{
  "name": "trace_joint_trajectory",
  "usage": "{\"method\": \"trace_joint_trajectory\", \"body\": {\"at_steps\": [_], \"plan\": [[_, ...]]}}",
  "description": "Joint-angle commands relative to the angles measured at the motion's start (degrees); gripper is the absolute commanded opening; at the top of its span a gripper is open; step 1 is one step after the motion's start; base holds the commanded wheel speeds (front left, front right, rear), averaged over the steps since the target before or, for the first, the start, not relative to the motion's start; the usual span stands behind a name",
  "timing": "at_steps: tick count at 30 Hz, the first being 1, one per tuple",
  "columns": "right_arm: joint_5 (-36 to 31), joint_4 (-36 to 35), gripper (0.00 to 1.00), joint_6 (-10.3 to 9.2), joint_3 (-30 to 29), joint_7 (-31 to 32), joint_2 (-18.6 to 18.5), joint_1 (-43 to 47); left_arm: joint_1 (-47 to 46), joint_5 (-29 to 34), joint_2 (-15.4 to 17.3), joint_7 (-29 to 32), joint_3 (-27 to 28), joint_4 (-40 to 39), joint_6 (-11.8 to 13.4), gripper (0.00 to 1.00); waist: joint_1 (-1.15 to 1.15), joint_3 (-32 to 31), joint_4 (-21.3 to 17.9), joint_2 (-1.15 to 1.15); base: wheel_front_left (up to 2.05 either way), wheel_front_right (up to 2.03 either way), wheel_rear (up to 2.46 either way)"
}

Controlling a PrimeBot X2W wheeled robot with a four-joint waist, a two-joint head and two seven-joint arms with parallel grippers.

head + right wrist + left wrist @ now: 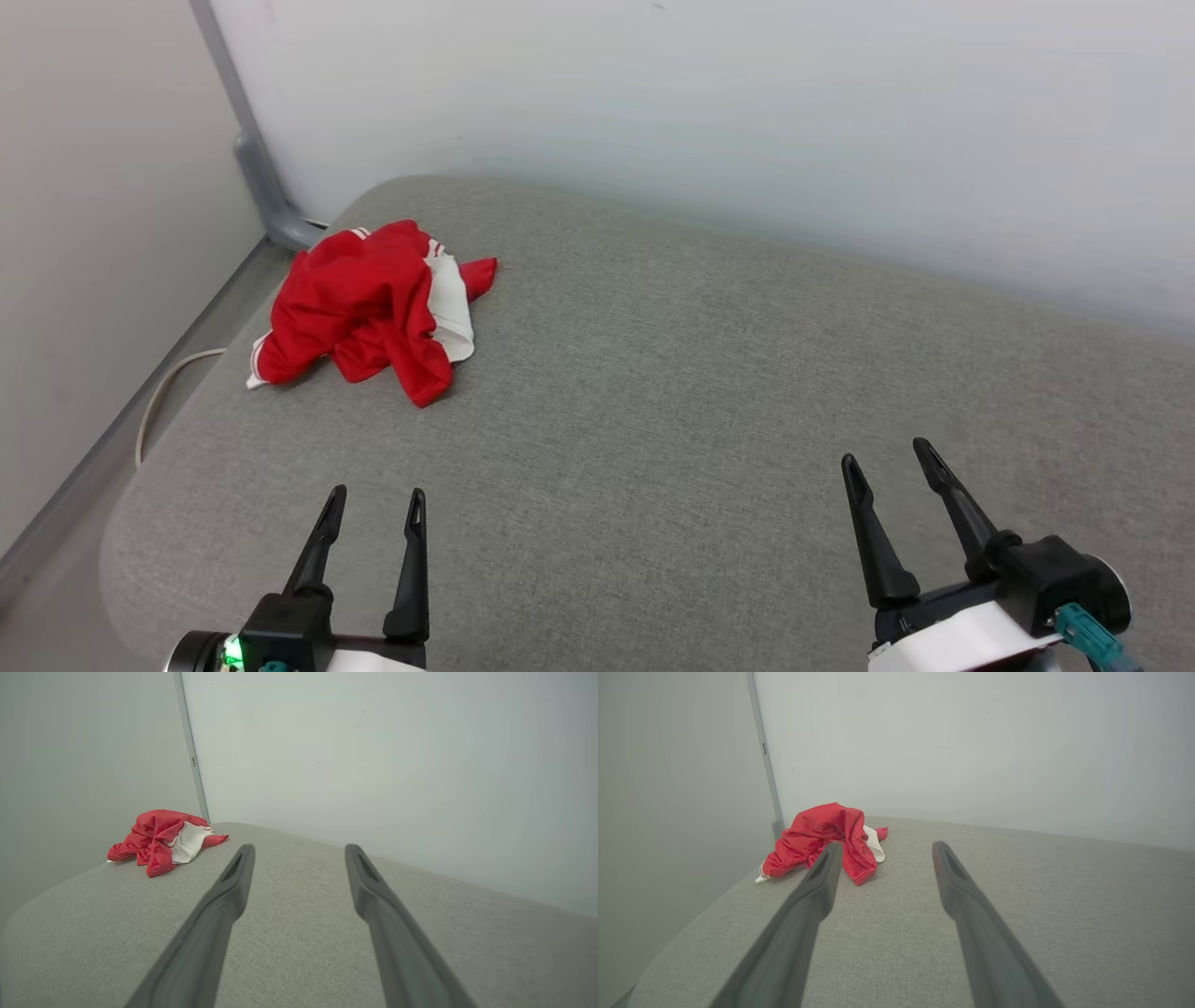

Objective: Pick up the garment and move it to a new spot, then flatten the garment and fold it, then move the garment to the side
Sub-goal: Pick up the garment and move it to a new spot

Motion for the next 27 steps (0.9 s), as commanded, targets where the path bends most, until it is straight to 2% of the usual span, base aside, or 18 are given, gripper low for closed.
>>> {"method": "trace_joint_trajectory", "body": {"at_steps": [1,10,18,24,27], "plan": [[0.6,0.3,1.0,-0.04,0.2,-0.1,0.1,0.3,0.7,0.2,-0.1,-0.2,0.2,0.1,-0.2,1.0,0.0,-0.3,1.7,0.0,0.0,0.0,0.0],[1.1,0.7,1.0,-0.04,0.8,-0.1,0.1,0.5,1.2,0.7,-0.1,-0.2,0.5,0.1,-0.6,1.0,0.0,-0.5,4.9,0.0,0.0,0.0,0.0],[0.1,0.7,1.0,-0.04,1.3,-0.1,0.1,-0.7,-0.8,0.6,0.0,-0.2,2.4,-0.8,-1.5,1.0,0.0,1.5,4.1,0.0,0.0,0.0,0.0],[-2.6,-0.1,1.0,-0.04,0.5,-0.1,0.1,-2.4,-6.4,-0.6,2.4,-0.2,4.1,0.4,-4.0,1.0,0.0,6.2,1.8,0.0,0.0,0.0,0.0],[-4.2,-0.8,1.0,-0.04,0.0,-0.1,0.1,-3.6,-11.9,-1.8,5.6,-0.2,4.3,3.9,-5.0,1.0,0.0,9.7,0.2,0.0,0.0,0.0,0.0]]}}
